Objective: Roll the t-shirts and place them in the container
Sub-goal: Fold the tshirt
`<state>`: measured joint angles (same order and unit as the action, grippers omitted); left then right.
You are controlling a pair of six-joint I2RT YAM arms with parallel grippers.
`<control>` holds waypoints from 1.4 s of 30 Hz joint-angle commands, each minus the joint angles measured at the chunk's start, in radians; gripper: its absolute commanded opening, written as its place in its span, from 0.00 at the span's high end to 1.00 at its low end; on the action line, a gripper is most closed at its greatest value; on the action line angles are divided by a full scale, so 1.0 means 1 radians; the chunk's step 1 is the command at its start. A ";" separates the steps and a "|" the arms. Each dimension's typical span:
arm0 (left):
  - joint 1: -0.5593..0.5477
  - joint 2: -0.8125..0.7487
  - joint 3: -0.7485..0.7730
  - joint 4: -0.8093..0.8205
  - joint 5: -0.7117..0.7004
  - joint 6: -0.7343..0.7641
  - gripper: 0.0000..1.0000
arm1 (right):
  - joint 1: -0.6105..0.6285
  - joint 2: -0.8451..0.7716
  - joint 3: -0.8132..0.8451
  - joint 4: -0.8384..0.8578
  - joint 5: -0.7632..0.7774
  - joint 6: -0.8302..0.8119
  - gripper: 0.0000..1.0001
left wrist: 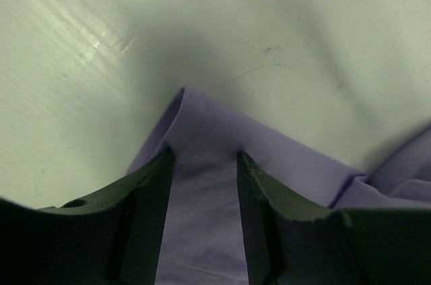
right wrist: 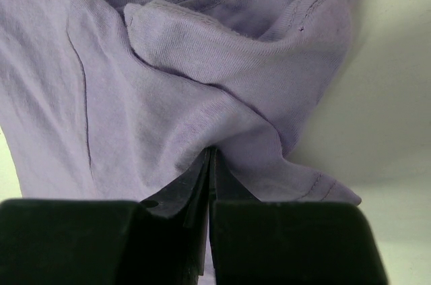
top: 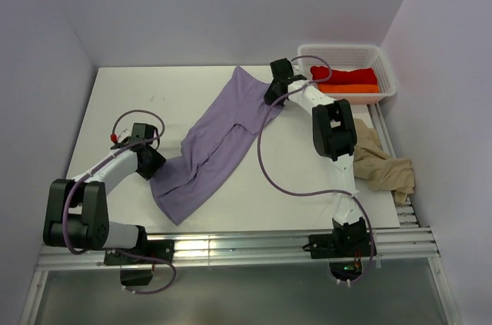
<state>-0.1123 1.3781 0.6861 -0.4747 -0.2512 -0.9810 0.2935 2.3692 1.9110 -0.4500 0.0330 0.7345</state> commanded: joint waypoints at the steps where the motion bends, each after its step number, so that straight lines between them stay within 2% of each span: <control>1: 0.002 0.009 -0.034 0.019 0.029 0.018 0.52 | -0.013 -0.007 0.008 0.013 0.007 -0.011 0.95; 3: 0.002 0.025 -0.040 0.024 0.026 0.021 0.54 | -0.013 -0.007 0.002 0.022 0.002 -0.003 0.95; 4: 0.002 0.039 -0.043 0.019 0.017 0.021 0.61 | -0.013 -0.008 -0.009 0.033 0.001 0.000 0.95; 5: 0.006 0.042 -0.043 0.016 0.013 0.019 0.72 | -0.013 -0.008 -0.012 0.037 -0.002 0.003 0.96; 6: 0.010 0.044 -0.046 0.018 0.016 0.018 0.99 | -0.013 -0.007 -0.015 0.045 -0.010 0.006 0.96; 11: 0.019 -0.005 -0.089 -0.011 0.045 -0.010 1.00 | -0.013 0.019 0.034 0.025 0.002 0.006 0.98; 15: 0.017 -0.138 -0.131 -0.082 0.067 -0.044 1.00 | -0.014 0.041 0.088 0.008 0.013 0.008 0.98; 18: -0.041 -0.226 -0.154 -0.119 0.085 -0.108 1.00 | -0.020 0.054 0.111 0.010 0.008 0.019 0.99; 25: -0.217 -0.312 -0.165 -0.223 0.135 -0.189 1.00 | -0.036 0.108 0.200 -0.001 -0.028 0.042 0.99; 28: -0.243 -0.327 -0.140 -0.245 0.135 -0.188 1.00 | -0.036 0.105 0.214 0.002 -0.064 0.036 0.97; 31: -0.245 -0.329 -0.056 -0.344 0.057 -0.185 0.99 | -0.036 0.073 0.212 0.000 -0.079 0.007 0.91; 32: -0.245 -0.339 -0.019 -0.376 0.037 -0.182 0.95 | -0.036 0.059 0.201 0.002 -0.097 -0.004 0.89; 34: -0.245 -0.355 0.007 -0.441 0.007 -0.188 0.89 | -0.039 0.004 0.175 0.019 -0.136 -0.050 0.75; 35: -0.244 -0.364 0.018 -0.458 -0.005 -0.188 0.72 | -0.039 -0.020 0.154 0.028 -0.165 -0.063 0.67; 36: -0.244 -0.382 0.047 -0.479 -0.020 -0.199 0.67 | -0.042 -0.051 0.090 0.068 -0.207 -0.084 0.58; 37: -0.244 -0.395 0.061 -0.511 -0.043 -0.205 0.61 | -0.042 -0.123 0.047 0.094 -0.229 -0.087 0.55; 38: -0.244 -0.412 0.076 -0.524 -0.077 -0.220 0.44 | -0.040 -0.161 -0.051 0.121 -0.248 -0.090 0.51; 39: -0.244 -0.416 0.099 -0.509 -0.080 -0.206 0.42 | -0.040 -0.204 -0.100 0.172 -0.257 -0.087 0.46; 40: -0.239 -0.418 0.114 -0.490 -0.083 -0.187 0.36 | -0.036 -0.272 -0.142 0.183 -0.255 -0.087 0.45; 42: -0.213 -0.381 0.174 -0.446 -0.054 -0.118 0.35 | -0.030 -0.339 -0.251 0.194 -0.246 -0.090 0.44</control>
<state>-0.3477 0.9775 0.7700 -0.9325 -0.2726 -1.1603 0.2600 2.2082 1.7458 -0.3622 -0.1722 0.6777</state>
